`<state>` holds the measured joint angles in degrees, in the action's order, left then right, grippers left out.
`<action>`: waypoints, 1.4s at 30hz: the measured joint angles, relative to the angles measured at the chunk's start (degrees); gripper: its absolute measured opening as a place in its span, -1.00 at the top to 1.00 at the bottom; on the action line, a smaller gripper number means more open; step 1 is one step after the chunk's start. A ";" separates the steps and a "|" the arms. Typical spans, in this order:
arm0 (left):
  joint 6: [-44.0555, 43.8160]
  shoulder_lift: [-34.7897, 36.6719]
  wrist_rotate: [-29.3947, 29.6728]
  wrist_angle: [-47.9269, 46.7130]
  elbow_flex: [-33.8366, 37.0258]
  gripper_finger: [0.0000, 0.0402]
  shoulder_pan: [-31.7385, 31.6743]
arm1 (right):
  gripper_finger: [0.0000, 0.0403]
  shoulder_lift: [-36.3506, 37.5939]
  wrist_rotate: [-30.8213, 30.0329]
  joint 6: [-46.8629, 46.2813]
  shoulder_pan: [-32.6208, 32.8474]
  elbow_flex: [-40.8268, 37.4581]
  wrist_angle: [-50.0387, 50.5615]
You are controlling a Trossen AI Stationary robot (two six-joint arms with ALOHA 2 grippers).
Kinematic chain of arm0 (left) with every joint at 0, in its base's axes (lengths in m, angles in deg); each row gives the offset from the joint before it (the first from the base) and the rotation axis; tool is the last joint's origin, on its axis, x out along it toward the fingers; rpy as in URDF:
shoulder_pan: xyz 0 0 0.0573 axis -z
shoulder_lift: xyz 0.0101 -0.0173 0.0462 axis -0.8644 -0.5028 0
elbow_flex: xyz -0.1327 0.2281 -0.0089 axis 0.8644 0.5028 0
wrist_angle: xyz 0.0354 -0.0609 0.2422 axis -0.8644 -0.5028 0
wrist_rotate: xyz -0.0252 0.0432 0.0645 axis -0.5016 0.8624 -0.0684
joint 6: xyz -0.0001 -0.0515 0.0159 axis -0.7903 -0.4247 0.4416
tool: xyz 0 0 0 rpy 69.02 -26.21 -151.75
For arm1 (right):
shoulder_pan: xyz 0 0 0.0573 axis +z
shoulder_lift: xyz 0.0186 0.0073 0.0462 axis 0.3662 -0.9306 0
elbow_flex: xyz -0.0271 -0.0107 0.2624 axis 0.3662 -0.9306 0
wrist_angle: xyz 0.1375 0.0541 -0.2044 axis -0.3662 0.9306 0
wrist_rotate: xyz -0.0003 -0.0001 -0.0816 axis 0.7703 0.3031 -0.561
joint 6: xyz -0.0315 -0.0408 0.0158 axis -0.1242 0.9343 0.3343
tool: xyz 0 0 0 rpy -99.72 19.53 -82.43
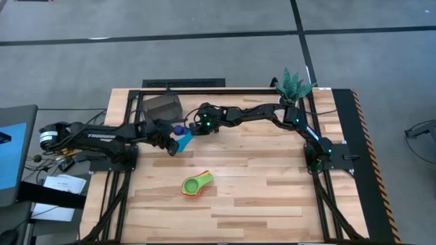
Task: Nest measuring cups in basket
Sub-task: Stack the light blue measuring cup on top of the green measuring cup
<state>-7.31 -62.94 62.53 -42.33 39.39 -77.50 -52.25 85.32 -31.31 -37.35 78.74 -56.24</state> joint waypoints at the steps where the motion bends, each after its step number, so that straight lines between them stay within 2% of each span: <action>1: -0.26 -1.04 -0.22 0.90 0.01 0.90 0.26 | 0.94 -0.01 0.03 0.70 -0.04 0.00 -0.09; 11: -0.95 -3.84 0.57 6.54 0.09 0.90 0.67 | 0.97 0.45 4.04 2.49 0.51 0.01 0.08; 16: -1.80 -3.83 0.25 4.65 -0.01 0.90 0.67 | 0.98 2.91 4.81 7.24 1.06 -0.38 6.94; 26: 0.87 5.09 2.69 1.17 -6.43 0.86 0.31 | 0.99 12.33 3.17 17.85 0.91 -0.22 15.22; 30: 1.83 8.74 2.71 1.49 -8.00 0.72 -0.93 | 1.00 16.01 0.93 20.55 0.94 -0.08 16.35; 34: 1.96 12.35 2.12 1.48 -8.91 0.46 -2.61 | 1.00 18.84 -3.18 24.76 0.88 -0.11 16.95; 39: 4.29 16.79 -2.56 1.78 -9.29 0.12 -5.46 | 1.00 21.55 -7.62 32.61 1.34 -0.05 17.47; 42: 5.61 18.88 -6.51 1.54 -9.29 -0.02 -6.93 | 1.00 23.22 -9.42 38.45 1.96 -0.07 16.96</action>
<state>-1.70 -44.07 56.02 -40.79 30.11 -84.43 -29.03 75.90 7.14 -35.39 78.67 -39.28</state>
